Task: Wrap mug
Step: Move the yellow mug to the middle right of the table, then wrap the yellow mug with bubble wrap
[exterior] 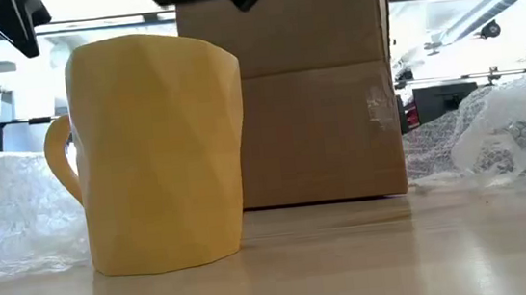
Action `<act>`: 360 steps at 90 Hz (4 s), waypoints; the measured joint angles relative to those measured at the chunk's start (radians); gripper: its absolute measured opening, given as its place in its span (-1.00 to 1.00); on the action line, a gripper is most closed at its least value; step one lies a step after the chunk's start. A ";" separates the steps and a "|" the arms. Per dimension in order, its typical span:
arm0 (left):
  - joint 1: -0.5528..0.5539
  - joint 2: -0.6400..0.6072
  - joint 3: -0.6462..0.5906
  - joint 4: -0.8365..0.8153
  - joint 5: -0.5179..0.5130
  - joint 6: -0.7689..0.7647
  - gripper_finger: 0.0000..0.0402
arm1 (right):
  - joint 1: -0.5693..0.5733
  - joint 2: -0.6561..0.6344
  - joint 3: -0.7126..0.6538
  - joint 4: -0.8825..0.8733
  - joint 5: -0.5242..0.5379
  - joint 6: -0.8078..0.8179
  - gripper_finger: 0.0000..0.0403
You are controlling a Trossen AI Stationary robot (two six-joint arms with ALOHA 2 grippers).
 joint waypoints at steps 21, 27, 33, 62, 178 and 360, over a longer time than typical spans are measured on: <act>0.000 0.000 0.000 0.029 0.000 0.001 -0.47 | 0.024 0.108 0.129 -0.125 -0.024 0.003 -0.04; 0.000 0.001 0.000 0.031 0.000 0.006 -0.47 | 0.030 0.143 0.193 -0.167 -0.028 0.012 -0.07; 0.000 0.001 0.000 0.034 -0.001 0.020 -0.48 | 0.026 0.183 0.260 -0.263 -0.019 0.025 -0.11; 0.000 0.001 0.000 0.044 -0.025 0.030 -0.48 | 0.014 0.383 0.576 -0.707 0.097 0.003 -0.72; 0.004 0.004 -0.002 0.105 0.003 0.049 -0.49 | 0.014 -0.252 -0.369 -0.599 0.064 0.501 -0.62; -0.317 0.010 -0.032 0.377 -0.055 -0.257 -1.00 | -0.062 0.150 -0.183 0.396 0.117 0.141 -0.34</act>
